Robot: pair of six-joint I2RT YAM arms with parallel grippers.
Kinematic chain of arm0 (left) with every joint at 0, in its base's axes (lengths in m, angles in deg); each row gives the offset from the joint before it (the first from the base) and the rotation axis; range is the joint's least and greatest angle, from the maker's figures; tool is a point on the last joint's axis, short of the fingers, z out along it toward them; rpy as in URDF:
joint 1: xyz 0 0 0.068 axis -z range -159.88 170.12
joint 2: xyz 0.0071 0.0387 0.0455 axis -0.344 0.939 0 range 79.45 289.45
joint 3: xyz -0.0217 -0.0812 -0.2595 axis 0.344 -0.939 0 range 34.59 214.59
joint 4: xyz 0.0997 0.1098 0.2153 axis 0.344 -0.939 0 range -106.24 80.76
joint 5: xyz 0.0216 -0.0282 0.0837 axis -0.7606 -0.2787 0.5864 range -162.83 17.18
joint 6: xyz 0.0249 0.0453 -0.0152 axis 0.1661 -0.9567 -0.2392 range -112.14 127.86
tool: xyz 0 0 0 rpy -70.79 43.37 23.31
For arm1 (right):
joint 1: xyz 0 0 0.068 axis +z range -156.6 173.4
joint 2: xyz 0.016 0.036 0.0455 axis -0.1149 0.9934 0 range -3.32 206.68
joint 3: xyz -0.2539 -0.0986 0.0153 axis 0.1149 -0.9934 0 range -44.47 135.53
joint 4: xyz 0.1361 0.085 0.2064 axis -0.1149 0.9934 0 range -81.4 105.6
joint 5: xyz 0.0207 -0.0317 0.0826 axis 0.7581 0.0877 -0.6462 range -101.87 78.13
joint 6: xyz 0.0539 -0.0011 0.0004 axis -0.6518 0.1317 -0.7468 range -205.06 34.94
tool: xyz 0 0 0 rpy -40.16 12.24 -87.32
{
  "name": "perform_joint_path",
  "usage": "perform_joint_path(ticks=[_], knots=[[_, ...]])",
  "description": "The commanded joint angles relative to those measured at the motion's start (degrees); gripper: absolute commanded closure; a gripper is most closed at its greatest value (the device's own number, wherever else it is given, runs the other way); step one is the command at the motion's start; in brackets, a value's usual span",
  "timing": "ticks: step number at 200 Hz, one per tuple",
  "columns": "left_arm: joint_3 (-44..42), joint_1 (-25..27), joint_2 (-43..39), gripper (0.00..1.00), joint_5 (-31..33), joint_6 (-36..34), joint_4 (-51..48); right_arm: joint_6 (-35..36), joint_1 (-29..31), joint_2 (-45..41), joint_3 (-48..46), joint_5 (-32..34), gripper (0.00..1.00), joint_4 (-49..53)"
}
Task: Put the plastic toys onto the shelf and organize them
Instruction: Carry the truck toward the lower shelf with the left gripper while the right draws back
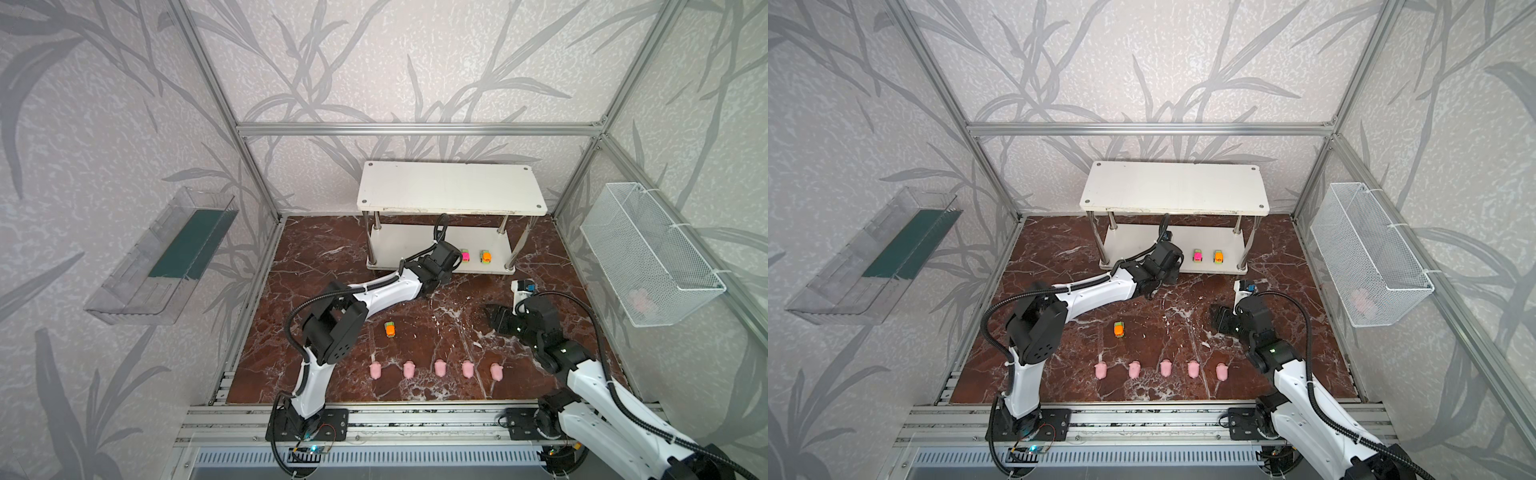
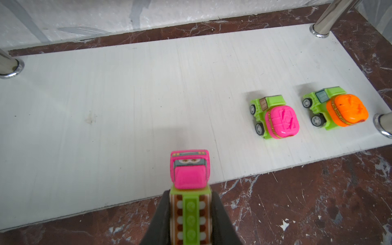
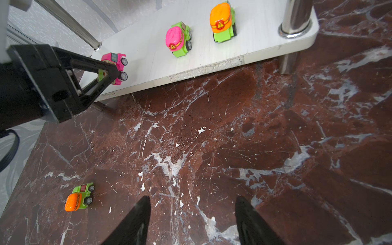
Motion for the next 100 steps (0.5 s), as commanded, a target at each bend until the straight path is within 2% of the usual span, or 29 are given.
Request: perform_joint_path(ticks=[1, 100], knots=[[2.2, -0.6, 2.0, 0.79, 1.5, -0.2, 1.7, 0.5, -0.3, 0.2, -0.8, 0.2, 0.36, 0.1], [2.2, -2.0, 4.6, 0.79, 1.3, 1.6, 4.3, 0.4, -0.6, 2.1, -0.8, -0.2, 0.35, -0.9]])
